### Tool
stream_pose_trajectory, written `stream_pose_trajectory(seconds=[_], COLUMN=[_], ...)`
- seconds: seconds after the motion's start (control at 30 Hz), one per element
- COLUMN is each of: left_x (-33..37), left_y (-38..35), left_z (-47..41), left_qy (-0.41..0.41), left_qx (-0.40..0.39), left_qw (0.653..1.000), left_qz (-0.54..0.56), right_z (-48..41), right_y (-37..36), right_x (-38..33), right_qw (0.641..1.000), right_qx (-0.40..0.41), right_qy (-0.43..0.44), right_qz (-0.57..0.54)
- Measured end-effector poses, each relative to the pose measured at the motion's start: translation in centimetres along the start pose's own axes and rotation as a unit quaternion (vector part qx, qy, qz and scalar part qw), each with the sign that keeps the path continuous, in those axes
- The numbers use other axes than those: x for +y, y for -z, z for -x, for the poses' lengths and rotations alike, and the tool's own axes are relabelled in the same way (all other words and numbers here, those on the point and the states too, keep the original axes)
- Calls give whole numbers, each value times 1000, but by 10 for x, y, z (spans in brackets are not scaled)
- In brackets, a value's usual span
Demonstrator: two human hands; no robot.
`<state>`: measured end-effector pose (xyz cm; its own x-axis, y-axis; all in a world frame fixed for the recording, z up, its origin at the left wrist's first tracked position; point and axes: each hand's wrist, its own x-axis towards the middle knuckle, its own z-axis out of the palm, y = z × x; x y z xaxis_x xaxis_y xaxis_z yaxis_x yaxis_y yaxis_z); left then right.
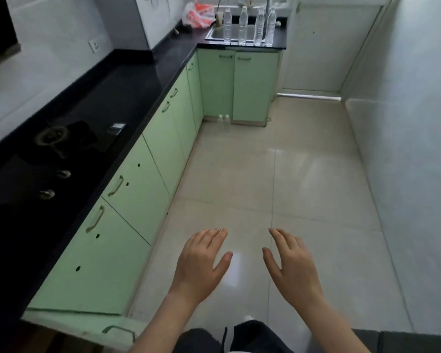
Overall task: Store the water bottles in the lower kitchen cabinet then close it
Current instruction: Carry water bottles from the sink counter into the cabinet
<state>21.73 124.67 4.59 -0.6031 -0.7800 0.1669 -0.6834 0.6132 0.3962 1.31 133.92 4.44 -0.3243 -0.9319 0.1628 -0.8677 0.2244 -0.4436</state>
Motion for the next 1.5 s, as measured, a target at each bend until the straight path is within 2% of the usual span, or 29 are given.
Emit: stream_pose_trajectory(seconds=[0.27, 0.5, 0.87, 1.13, 1.5], left_x=[-13, -83, -183, -229, -254], left_y=[-15, -35, 15, -28, -18], left_z=[-145, -276, -531, -661, -931], left_qy=[0, 0, -36, 13, 20], left_qx=[15, 7, 56, 22, 71], left_qw=[1000, 1000, 998, 1000, 997], left_qz=[14, 31, 7, 16, 6], right_z=[-138, -280, -536, -691, -971], right_y=[-1, -45, -57, -94, -76], right_x=[38, 48, 33, 78, 135], right_qw=[999, 999, 997, 999, 997], right_qx=[28, 32, 67, 32, 43], right_qy=[17, 18, 20, 24, 64], right_qz=[-13, -12, -9, -19, -29])
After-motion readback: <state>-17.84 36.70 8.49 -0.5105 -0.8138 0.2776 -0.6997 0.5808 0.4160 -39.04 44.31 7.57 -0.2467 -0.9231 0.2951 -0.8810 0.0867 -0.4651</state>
